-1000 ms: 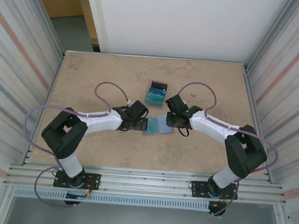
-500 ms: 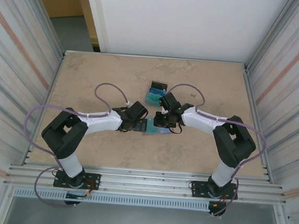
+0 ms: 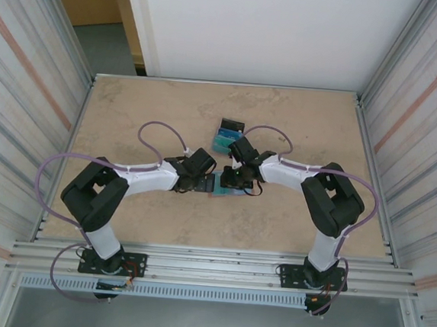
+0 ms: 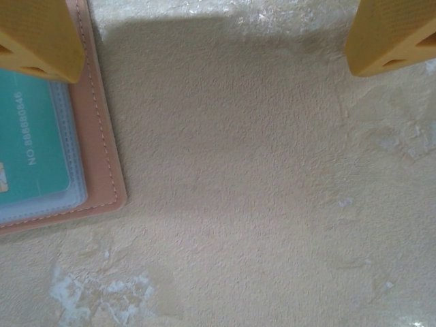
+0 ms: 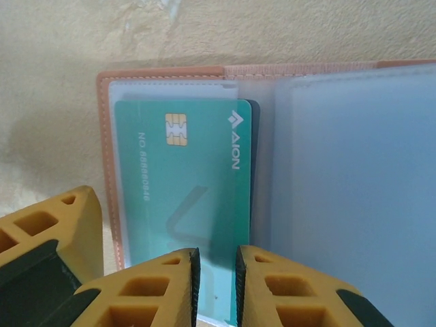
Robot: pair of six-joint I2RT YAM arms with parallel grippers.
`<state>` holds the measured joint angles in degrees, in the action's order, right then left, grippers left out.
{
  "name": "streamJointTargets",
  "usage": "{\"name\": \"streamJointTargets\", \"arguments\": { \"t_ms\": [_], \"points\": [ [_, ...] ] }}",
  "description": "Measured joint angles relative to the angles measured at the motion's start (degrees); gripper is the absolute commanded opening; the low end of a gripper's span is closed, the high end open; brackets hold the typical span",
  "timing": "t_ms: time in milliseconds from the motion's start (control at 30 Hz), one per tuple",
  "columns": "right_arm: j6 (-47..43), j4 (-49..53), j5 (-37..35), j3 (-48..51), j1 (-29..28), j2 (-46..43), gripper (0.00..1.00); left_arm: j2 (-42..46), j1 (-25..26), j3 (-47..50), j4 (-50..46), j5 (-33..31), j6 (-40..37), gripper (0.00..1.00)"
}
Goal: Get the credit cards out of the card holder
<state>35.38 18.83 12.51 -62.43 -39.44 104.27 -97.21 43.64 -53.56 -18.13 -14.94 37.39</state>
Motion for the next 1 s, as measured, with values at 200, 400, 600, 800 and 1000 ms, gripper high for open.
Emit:
{"name": "streamJointTargets", "arguments": {
  "t_ms": [200,400,600,800,1000],
  "points": [
    [-0.02,-0.07,0.63,0.00,0.48,0.57,0.27,-0.52,0.00,0.00,-0.17,-0.02,0.00,0.99],
    [0.00,-0.22,0.79,0.00,0.57,0.57,0.30,-0.52,0.00,0.02,-0.26,-0.02,0.00,0.99],
    [-0.04,0.02,0.11,0.00,0.44,0.26,0.31,-0.52,0.00,0.00,-0.26,-0.02,-0.02,0.99],
    [-0.24,0.96,-1.88,0.00,0.42,-0.70,0.31,-0.52,0.00,0.00,-0.26,0.00,-0.02,0.99],
    [-0.26,1.09,-2.38,0.00,0.42,-0.85,0.30,-0.52,0.00,0.00,-0.50,0.00,-0.02,0.99]
  ]
}}
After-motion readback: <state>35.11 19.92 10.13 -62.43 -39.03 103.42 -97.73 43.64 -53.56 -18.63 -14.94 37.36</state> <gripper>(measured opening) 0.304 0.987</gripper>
